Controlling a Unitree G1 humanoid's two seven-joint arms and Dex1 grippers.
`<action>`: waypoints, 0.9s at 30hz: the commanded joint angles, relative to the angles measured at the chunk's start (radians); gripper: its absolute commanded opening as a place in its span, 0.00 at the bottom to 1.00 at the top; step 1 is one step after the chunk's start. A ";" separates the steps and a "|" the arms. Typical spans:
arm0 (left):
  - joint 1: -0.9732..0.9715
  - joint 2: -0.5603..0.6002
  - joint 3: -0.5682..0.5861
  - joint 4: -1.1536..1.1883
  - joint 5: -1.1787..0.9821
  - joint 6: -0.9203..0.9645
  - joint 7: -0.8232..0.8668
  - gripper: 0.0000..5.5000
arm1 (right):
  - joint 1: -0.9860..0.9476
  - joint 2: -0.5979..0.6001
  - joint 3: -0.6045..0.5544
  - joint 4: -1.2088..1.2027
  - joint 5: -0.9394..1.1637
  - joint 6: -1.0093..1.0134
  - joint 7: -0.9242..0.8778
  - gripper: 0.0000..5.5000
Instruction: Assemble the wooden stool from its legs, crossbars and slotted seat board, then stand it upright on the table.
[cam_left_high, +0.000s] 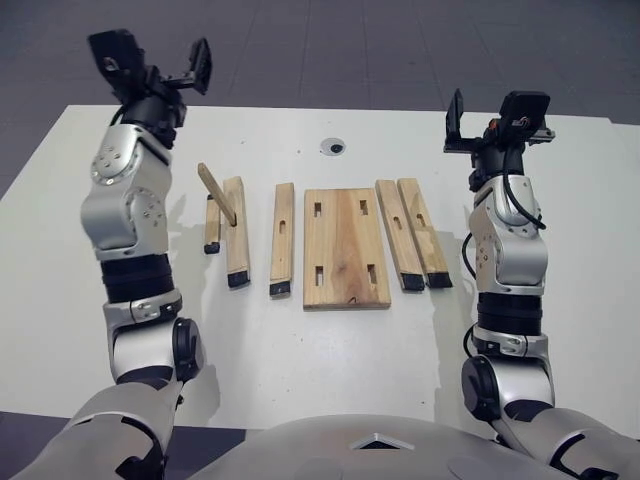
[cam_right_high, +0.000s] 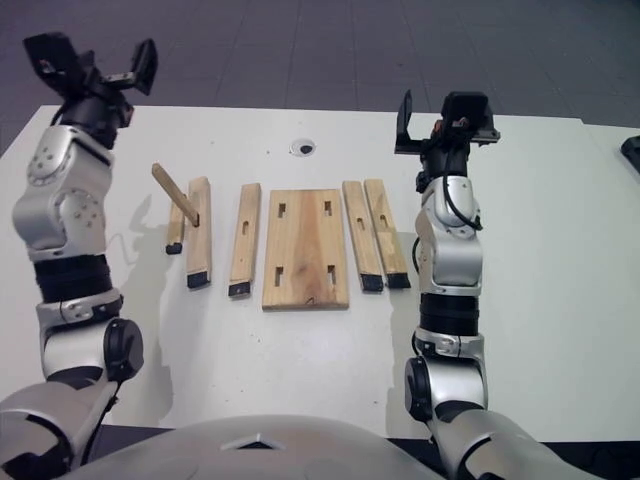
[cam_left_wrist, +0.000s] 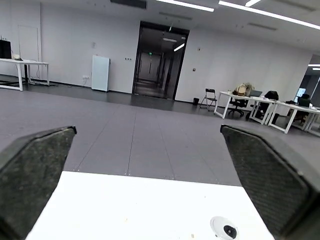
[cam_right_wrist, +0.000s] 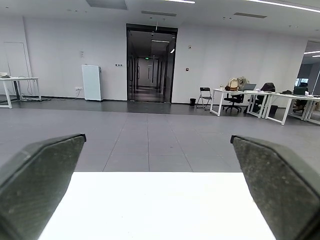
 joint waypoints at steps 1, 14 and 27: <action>-0.159 0.011 0.003 0.136 0.044 -0.093 0.015 0.98 | -0.024 0.002 0.002 0.015 -0.002 -0.006 -0.001 0.98; 0.135 0.001 -0.229 0.298 0.240 -0.061 -0.103 0.98 | -0.026 -0.001 -0.007 0.023 0.001 -0.015 -0.008 0.98; 0.124 -0.036 -0.110 0.117 0.154 -0.083 -0.083 0.98 | -0.041 -0.015 -0.013 0.049 0.004 -0.022 0.008 0.98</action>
